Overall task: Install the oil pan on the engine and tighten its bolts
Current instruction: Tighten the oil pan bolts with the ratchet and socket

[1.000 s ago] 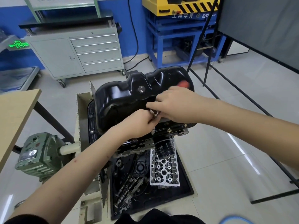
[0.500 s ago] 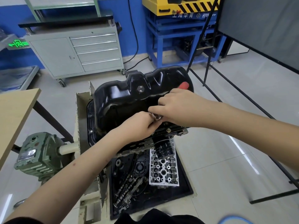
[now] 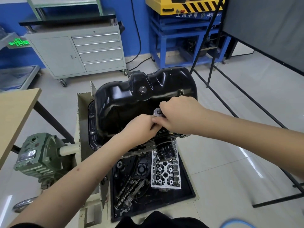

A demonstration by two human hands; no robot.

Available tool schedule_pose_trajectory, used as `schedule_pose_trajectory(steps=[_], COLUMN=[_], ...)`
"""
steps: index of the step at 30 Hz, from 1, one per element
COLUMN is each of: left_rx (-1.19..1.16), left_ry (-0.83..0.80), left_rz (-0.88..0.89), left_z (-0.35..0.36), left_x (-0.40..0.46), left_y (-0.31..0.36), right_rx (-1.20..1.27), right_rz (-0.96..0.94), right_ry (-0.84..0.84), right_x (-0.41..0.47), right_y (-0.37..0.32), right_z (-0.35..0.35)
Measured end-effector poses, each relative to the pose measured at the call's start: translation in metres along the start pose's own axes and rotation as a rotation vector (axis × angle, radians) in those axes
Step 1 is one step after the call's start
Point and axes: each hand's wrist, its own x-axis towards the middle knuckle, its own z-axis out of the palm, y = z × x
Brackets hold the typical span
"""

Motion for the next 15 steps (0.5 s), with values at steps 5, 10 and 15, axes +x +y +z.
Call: schedule_pose_trajectory(steps=[5,10,15], left_rx=[-0.031,0.007,0.038], left_ry=[-0.028,-0.039,-0.067], left_rz=[0.026,0.045,0.053], left_z=[-0.003,-0.002,0.001], left_x=[0.0,0.005,0.003], left_y=[-0.006,-0.006,-0.006], right_rx=[0.21,0.797,1.068], right_rz=[-0.19,-0.012,0.095], right_ry=[-0.088,-0.203,-0.183], right_x=[0.008,0.002,-0.01], right_y=[0.021,0.024,0.014], right_z=[-0.005,0.004,0.01])
